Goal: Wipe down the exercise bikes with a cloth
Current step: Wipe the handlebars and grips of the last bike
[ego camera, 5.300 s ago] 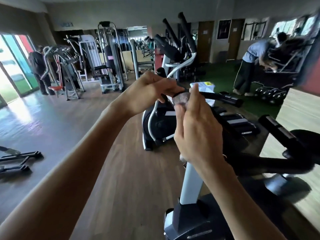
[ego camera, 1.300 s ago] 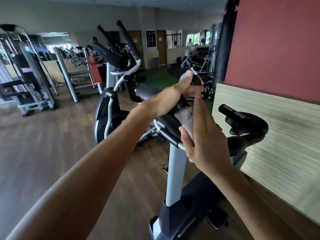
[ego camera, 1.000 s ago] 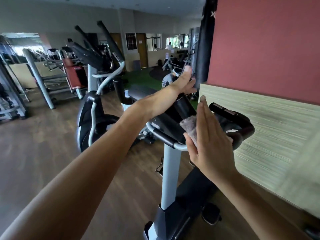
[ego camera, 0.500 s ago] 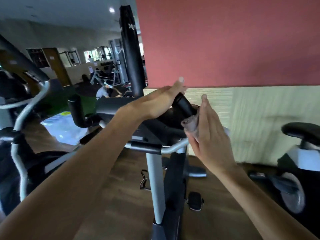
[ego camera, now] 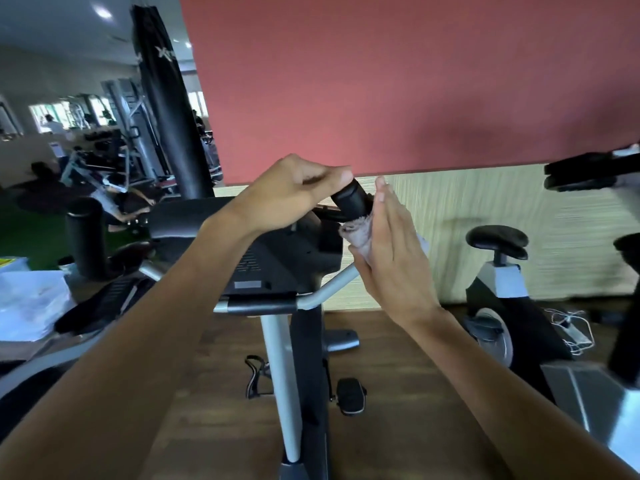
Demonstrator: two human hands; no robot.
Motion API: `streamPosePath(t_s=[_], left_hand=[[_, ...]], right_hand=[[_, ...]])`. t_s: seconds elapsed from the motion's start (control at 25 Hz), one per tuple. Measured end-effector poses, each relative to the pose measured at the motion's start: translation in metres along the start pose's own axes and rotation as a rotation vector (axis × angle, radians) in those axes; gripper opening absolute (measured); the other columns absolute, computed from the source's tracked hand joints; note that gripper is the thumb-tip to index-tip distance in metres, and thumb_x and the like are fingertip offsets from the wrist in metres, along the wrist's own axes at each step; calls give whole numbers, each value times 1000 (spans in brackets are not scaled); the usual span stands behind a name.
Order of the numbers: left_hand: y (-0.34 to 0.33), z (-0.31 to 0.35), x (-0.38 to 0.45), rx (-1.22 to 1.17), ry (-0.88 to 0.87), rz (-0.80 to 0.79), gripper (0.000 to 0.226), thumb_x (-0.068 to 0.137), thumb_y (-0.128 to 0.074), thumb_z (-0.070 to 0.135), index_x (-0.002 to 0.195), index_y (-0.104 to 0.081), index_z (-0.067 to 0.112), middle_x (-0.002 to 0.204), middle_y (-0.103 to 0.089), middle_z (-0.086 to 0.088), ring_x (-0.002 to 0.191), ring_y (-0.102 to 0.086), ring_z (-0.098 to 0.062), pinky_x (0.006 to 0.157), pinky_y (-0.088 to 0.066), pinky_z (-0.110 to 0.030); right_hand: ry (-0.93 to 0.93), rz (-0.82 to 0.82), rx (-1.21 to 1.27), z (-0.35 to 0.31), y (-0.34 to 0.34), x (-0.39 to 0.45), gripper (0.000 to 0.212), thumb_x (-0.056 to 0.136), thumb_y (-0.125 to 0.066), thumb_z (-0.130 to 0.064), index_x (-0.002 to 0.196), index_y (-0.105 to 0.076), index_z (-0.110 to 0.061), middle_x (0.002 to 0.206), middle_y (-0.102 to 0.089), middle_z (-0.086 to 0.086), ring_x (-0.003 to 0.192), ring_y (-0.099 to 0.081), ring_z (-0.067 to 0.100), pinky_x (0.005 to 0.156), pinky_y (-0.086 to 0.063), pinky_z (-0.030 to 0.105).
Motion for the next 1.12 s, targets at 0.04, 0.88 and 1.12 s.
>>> streamPosePath(t_s=[0.04, 0.88, 1.12], left_hand=[[-2, 0, -1, -1, -1, -16, 53, 85, -46, 84, 100, -78, 45, 94, -60, 2, 100, -67, -21, 103, -49, -60], [0, -14, -2, 112, 39, 30, 53, 108, -34, 52, 73, -65, 26, 49, -42, 11, 53, -44, -12, 63, -35, -33], [-1, -6, -10, 211, 60, 32, 59, 105, -30, 60, 87, -66, 16, 66, -49, 2, 77, -58, -24, 78, -41, -34]], right_hand=[[-12, -3, -14, 0, 0, 0, 72, 98, -62, -6, 151, -16, 11, 158, -26, 33, 150, -25, 41, 120, -32, 53], [-10, -41, 73, -25, 11, 45, 74, 101, -58, -7, 153, -10, 12, 163, -14, 30, 154, -17, 37, 124, -26, 46], [-26, -60, -44, 0, 2, 0, 74, 96, -63, -1, 151, -14, 12, 159, -22, 34, 152, -21, 40, 125, -23, 43]])
Point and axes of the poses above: each hand's wrist, its own x-axis towards the middle knuckle, its own y-axis out of the back of the hand, z = x × y, the point moved 10 cm from there along x, towards the middle knuckle
